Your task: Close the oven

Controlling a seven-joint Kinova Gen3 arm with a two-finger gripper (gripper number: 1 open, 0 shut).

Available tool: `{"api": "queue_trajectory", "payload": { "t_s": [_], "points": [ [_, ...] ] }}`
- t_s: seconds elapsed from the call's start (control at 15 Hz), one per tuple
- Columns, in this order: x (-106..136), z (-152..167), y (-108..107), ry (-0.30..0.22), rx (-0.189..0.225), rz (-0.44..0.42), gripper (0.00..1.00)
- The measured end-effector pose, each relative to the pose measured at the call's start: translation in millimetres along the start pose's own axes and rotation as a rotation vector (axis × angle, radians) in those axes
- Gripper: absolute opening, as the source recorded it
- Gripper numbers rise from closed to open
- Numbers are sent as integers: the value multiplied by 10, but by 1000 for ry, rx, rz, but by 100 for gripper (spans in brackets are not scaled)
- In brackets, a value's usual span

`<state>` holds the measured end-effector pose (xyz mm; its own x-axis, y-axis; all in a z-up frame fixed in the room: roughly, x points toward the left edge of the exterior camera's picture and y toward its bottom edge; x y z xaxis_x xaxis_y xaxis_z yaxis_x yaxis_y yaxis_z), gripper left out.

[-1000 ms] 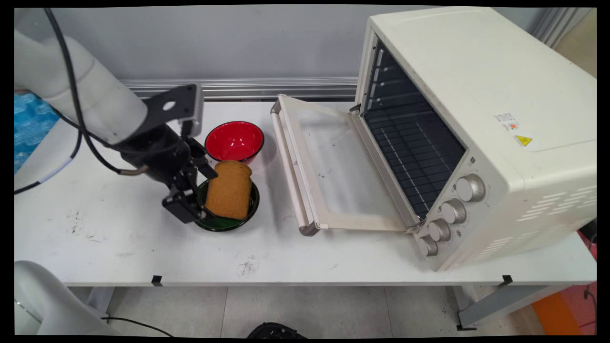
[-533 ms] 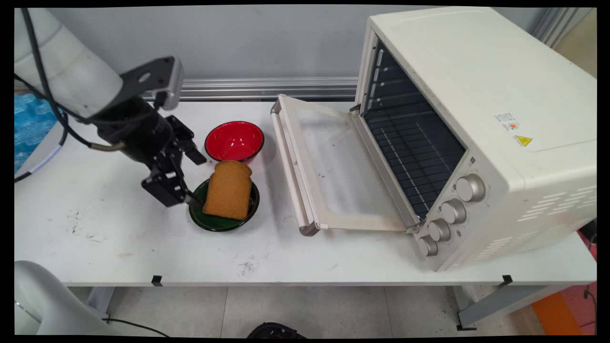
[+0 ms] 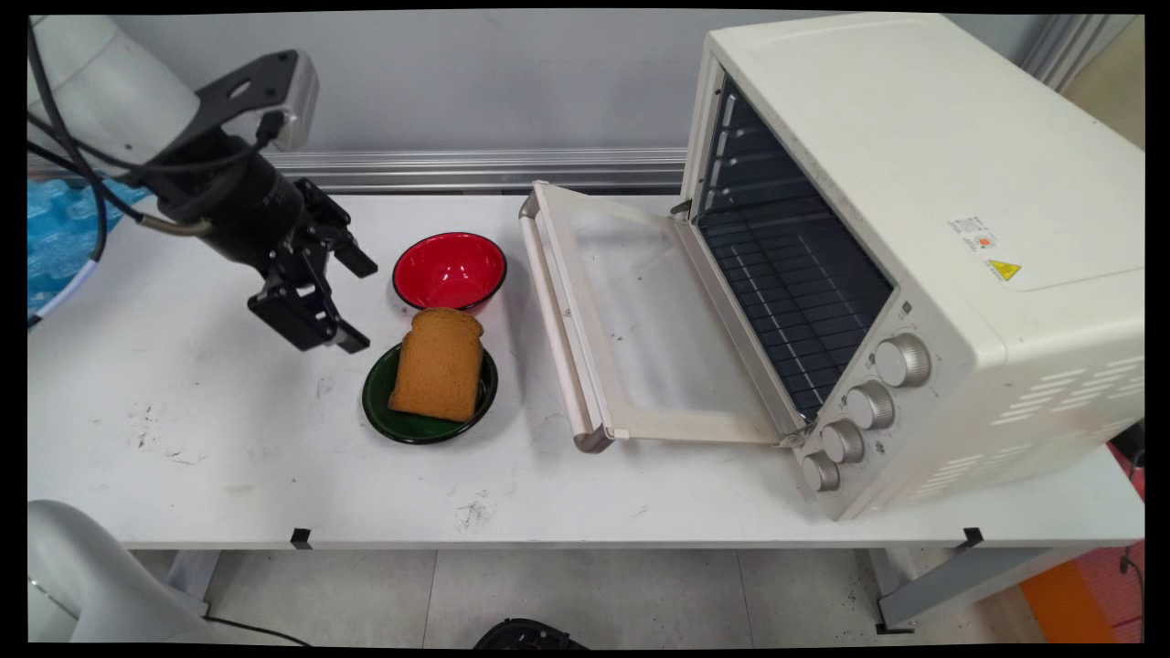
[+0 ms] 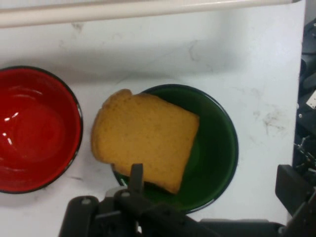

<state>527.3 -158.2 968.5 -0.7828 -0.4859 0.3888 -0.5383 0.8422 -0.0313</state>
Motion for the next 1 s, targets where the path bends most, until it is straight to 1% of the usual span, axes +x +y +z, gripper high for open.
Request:
{"api": "queue_trajectory", "payload": {
  "t_s": [0.27, 0.47, 0.67, 1.0],
  "points": [
    [-20, -20, -125, 16, 17, -20, 100],
    [5, 23, -228, 32, 30, -47, 100],
    [54, 111, -315, 46, 42, -68, 100],
    [180, 371, -478, 72, 57, -84, 100]
  ]
}}
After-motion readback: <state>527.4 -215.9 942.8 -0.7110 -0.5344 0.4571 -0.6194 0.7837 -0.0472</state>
